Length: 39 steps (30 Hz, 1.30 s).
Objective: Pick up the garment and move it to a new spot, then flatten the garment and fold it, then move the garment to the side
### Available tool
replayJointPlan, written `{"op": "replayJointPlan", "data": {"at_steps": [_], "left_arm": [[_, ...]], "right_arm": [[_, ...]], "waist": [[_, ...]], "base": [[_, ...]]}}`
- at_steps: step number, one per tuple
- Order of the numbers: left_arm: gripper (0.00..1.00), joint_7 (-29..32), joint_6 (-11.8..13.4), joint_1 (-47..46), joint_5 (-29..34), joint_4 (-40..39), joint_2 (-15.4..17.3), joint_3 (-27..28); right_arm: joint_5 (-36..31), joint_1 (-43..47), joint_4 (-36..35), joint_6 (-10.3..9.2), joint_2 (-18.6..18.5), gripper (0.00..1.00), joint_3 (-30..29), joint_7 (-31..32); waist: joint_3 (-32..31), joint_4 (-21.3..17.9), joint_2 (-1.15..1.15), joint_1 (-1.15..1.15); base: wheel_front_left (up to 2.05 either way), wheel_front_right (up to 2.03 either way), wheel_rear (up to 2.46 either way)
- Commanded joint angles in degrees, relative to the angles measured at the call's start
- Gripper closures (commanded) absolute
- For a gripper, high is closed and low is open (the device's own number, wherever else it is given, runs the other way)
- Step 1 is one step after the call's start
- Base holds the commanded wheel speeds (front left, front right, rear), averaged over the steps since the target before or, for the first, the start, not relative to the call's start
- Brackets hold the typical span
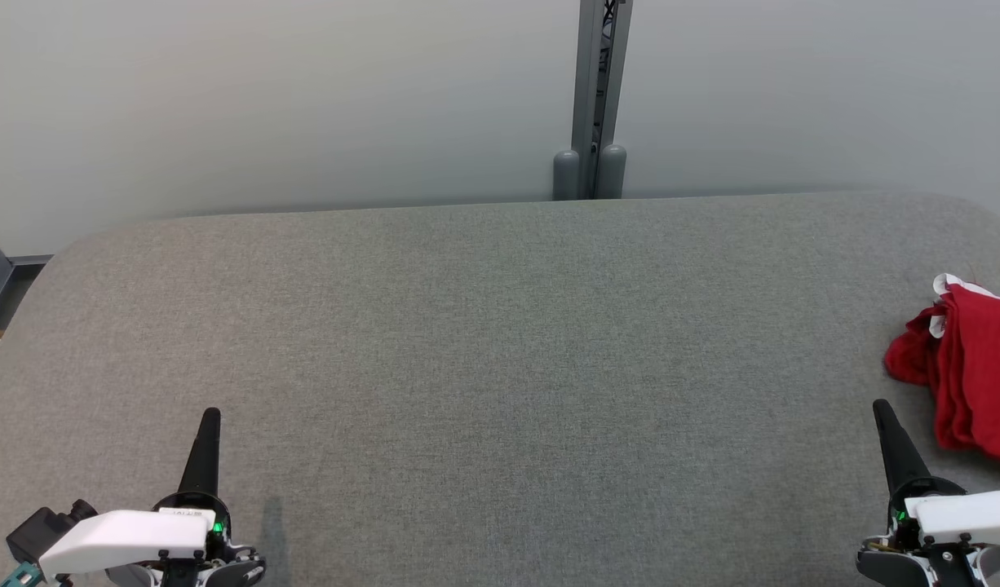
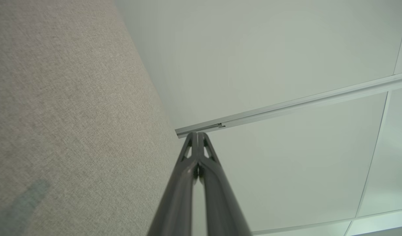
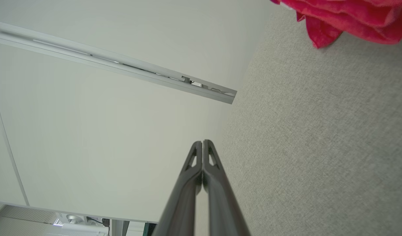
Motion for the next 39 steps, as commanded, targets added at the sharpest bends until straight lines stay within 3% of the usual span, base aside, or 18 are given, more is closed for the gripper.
{"op": "replayJointPlan", "data": {"at_steps": [1,39], "left_arm": [[1.0,0.29,-0.51,-1.41,-1.29,-0.42,0.35,0.4],[1.0,3.89,-2.14,-4.27,-14.17,-0.36,0.46,2.11]], "right_arm": [[1.6,-1.25,-0.24,0.01,-0.58,1.0,-0.1,0.55],[16.93,-3.36,0.56,0.01,-0.78,1.0,-0.3,4.15]], "waist": [[0.03,-0.02,0.0,0.0],[0.73,-0.55,0.0,0.0]], "base": [[0.0,0.0,0.0],[0.0,0.0,0.0]]}}
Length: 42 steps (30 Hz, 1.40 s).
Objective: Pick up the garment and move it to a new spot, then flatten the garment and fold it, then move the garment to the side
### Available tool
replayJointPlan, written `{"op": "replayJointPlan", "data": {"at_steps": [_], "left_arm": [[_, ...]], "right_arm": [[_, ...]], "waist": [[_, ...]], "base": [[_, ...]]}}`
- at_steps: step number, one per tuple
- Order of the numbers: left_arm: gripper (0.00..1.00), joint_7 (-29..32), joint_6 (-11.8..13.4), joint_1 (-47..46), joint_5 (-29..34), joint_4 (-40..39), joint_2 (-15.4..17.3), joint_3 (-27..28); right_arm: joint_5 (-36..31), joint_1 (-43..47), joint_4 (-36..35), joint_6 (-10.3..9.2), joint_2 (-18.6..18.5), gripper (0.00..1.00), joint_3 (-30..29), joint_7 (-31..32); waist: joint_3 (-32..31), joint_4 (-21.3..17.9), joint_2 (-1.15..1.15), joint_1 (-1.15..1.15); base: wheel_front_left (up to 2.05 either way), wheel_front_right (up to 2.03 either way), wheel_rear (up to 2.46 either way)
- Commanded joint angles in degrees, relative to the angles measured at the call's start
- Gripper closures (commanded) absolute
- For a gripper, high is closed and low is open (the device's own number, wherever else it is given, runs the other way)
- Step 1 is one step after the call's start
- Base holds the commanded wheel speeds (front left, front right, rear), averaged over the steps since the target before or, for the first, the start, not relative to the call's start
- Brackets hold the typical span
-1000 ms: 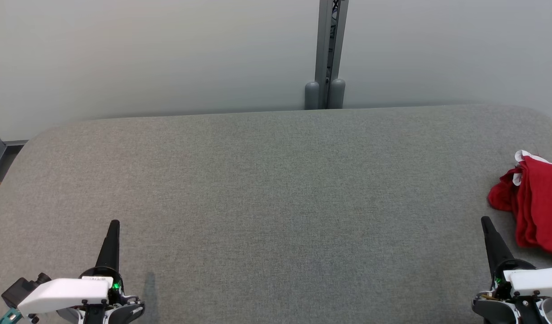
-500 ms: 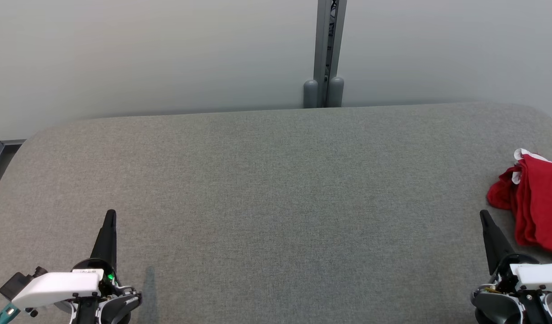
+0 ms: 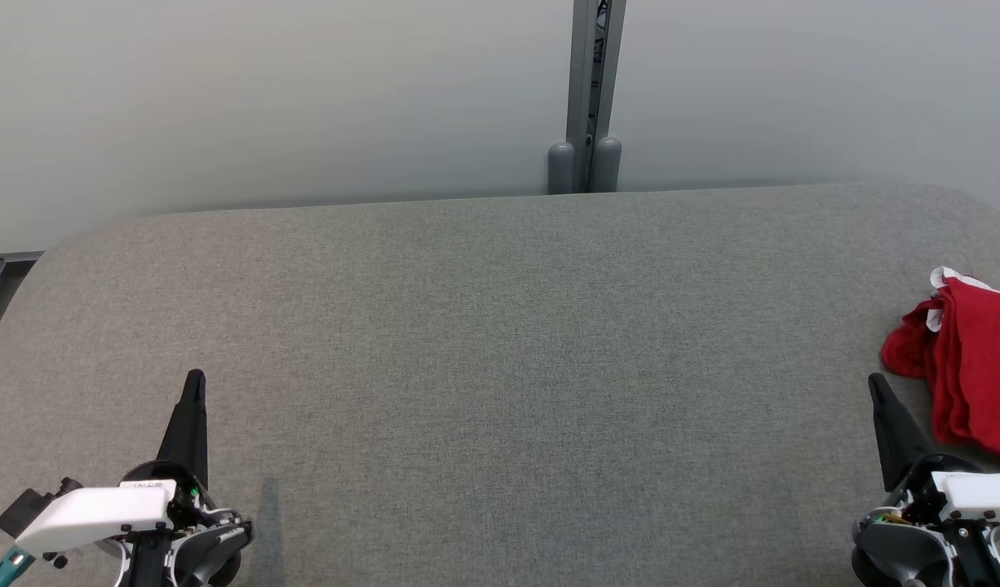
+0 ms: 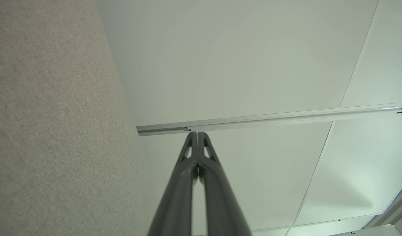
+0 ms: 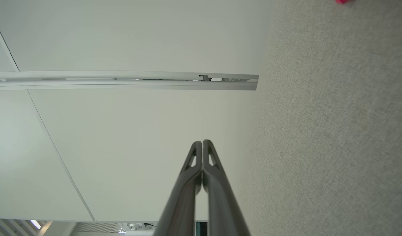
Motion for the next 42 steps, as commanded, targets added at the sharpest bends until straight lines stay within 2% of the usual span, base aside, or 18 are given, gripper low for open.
{"op": "replayJointPlan", "data": {"at_steps": [1,42], "left_arm": [[1.0,0.18,-0.23,-0.81,-0.08,-0.13,0.32,0.23],[1.0,0.18,-0.24,-0.81,-0.08,-0.15,0.32,0.22]], "right_arm": [[0.13,-0.51,0.14,0.02,-0.53,1.0,-0.08,0.2],[0.13,-0.49,0.13,0.02,-0.53,1.0,-0.07,0.2]], "waist": [[0.0,0.0,0.0,0.0],[0.0,0.0,0.0,0.0]], "base": [[0.0,0.0,0.0],[0.0,0.0,0.0]]}}
